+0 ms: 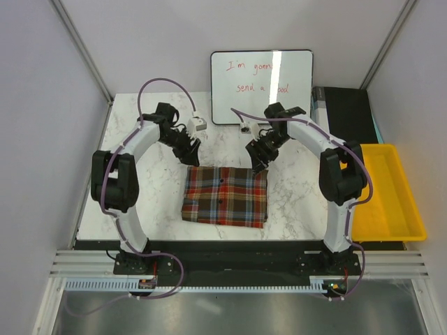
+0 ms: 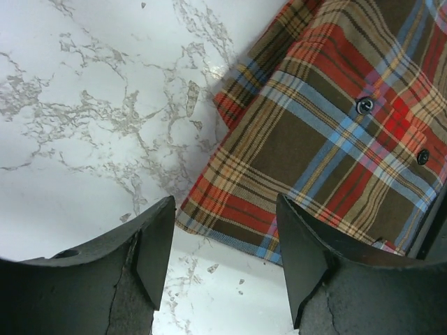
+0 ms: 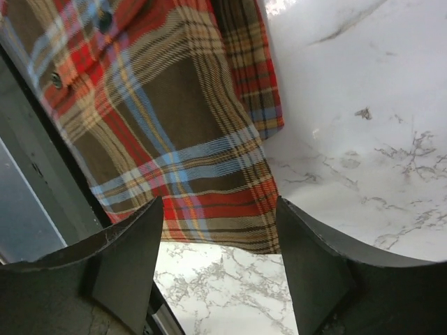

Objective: Fold and stack the long sleeve shirts
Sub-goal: Fold the shirt

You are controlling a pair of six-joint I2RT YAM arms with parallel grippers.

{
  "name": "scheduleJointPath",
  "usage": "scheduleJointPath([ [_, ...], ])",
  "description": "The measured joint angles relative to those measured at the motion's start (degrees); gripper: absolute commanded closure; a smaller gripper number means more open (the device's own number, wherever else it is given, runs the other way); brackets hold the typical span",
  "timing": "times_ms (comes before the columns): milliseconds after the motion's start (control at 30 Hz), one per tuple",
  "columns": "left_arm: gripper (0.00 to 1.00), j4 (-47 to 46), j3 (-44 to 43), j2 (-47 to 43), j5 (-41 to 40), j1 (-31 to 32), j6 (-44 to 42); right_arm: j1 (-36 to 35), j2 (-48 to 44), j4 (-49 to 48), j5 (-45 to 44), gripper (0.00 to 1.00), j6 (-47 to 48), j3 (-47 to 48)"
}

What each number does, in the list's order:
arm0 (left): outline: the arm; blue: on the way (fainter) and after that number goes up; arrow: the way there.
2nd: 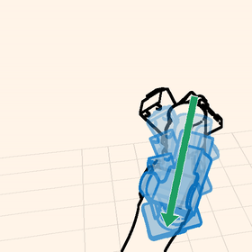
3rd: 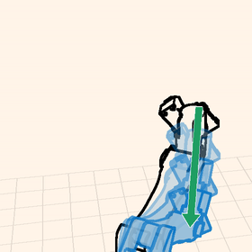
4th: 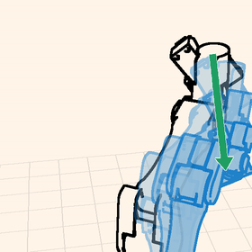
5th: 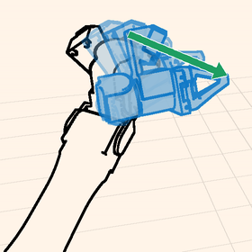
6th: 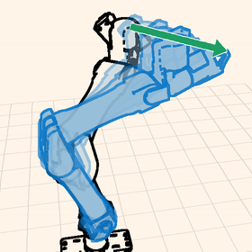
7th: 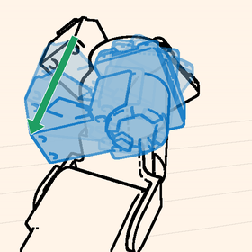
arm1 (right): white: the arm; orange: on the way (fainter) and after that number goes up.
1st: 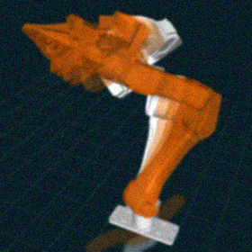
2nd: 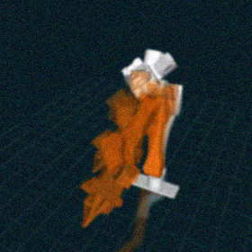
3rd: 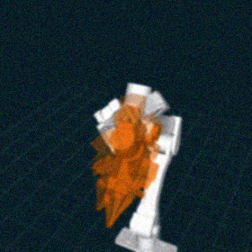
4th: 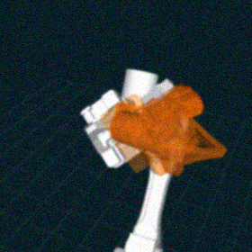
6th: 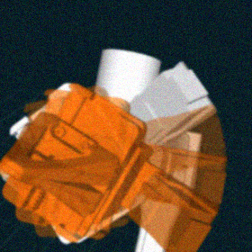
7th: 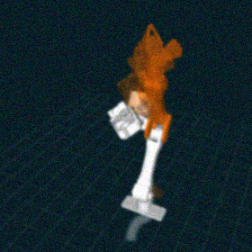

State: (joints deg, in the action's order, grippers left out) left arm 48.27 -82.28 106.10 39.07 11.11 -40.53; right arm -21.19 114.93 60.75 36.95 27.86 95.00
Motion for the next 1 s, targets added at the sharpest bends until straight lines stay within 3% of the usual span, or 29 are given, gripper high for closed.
scheduleJointPath([
  [133, 0.34, 2.9, -4.3, 5.4, 1.2, -0.4, -0.1, 0.1, 2.4, -0.9, -2.0, 0.48, 0.5, -0.8],
  [267, 0.41, 5.7, -5.7, 9.6, 2.7, -0.4, -1.0, 0.2, 4.7, -1.6, -3.3, 0.78, 1.9, -0.9],
  [333, 0.60, 7.1, -5.7, 10.8, 3.4, -0.4, -1.2, 0.2, 5.4, -1.6, -3.4, 0.89, 2.4, -0.9],
  [367, 0.68, 7.7, -5.7, 11.5, 3.6, -0.4, -1.4, 0.2, 5.7, -1.7, -3.5, 0.92, 2.6, -0.9],
  [400, 0.90, 8.0, -5.7, 12.2, 3.7, -0.4, -1.5, 0.2, 6.1, -1.7, -3.7, 0.92, 2.7, -0.9],
  [433, 0.98, 8.2, -5.8, 12.8, 3.8, -0.4, -1.5, 0.2, 6.6, -2.0, -4.0, 0.93, 2.6, -0.9],
  [733, 0.98, 5.5, -11.2, 18.9, 3.4, -1.1, 3.0, 0.4, 11.5, -6.6, -8.2, 0.92, 0.2, 1.6],
  [767, 0.98, 5.0, -11.2, 19.1, 3.2, -1.2, 3.5, 0.3, 11.5, -7.4, -8.7, 0.88, -0.1, 1.7],
  [833, 0.83, 3.8, -11.2, 19.5, 2.8, -1.5, 4.9, 0.3, 11.5, -8.6, -9.5, 0.79, -0.9, 2.1],
  [867, 0.74, 3.3, -11.2, 19.7, 2.7, -1.6, 5.6, 0.3, 11.5, -9.2, -9.9, 0.56, -1.3, 2.3],
  [900, 0.50, 2.9, -11.2, 19.7, 2.5, -1.7, 6.2, 0.4, 11.5, -9.7, -10.3, 0.43, -1.6, 2.6],
  [933, 0.35, 2.5, -11.2, 19.7, 2.5, -1.9, 6.8, 0.4, 11.4, -9.9, -10.3, 0.32, -2.4, 2.9],
  [967, 0.17, 2.1, -11.2, 19.5, 2.7, -2.3, 7.4, 0.5, 11.0, -10.3, -10.8, 0.06, -3.3, 3.1],
  [1000, 0.01, 1.8, -11.1, 18.8, 3.1, -2.8, 8.5, 0.9, 10.3, -10.8, -11.2, 0.02, -3.7, 3.4],
])
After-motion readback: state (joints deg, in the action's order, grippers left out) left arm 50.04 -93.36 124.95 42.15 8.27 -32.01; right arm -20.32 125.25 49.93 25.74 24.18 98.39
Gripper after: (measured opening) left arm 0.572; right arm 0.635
